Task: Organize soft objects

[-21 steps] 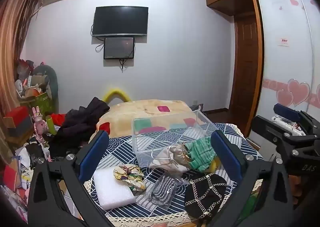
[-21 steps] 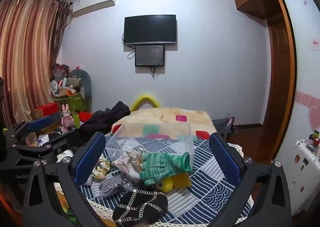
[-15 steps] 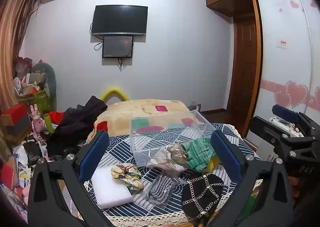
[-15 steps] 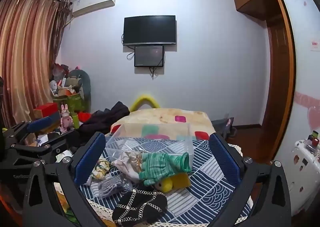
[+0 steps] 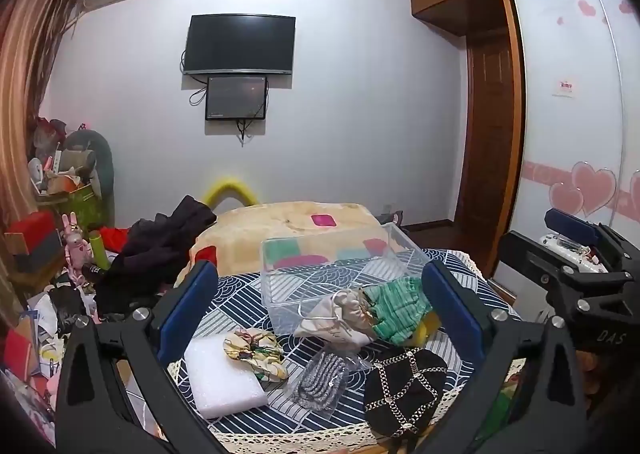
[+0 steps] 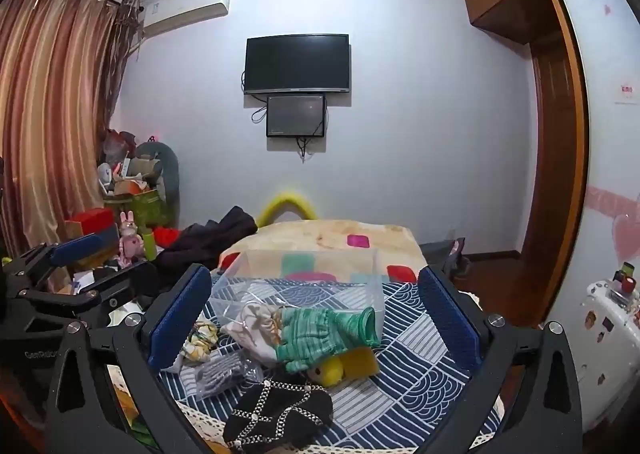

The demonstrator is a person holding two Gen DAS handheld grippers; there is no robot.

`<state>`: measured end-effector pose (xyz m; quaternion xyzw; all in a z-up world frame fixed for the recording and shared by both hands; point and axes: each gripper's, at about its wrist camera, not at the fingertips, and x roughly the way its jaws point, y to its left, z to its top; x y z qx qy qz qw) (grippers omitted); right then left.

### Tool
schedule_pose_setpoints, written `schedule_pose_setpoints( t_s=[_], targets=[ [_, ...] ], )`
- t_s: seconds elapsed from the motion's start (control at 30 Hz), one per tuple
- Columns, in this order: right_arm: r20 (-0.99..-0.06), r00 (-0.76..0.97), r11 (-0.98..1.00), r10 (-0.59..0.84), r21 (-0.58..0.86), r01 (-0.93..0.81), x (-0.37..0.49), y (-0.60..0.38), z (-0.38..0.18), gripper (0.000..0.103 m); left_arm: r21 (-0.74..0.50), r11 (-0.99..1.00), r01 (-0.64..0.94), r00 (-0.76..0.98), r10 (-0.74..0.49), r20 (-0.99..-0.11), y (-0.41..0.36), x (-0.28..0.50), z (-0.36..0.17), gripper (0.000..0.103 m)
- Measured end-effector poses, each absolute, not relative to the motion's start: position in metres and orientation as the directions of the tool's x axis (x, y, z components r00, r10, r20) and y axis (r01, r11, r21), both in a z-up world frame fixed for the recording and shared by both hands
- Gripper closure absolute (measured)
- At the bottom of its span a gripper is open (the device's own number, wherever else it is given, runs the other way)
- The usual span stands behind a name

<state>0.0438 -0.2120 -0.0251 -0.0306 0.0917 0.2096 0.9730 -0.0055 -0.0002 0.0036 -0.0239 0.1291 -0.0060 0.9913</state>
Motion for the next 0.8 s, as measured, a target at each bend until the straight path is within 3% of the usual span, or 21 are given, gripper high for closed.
schedule_pose_setpoints(
  t_s=[0.8],
  targets=[
    [-0.180,0.900,0.915,0.396,-0.010,-0.404,0.0426,-0.2164,-0.0243,0.000,-0.064,0.998,0.010,0.965,-0.026,-0.260,-0.0017,-0.0061,0.0047,0.000]
  ],
)
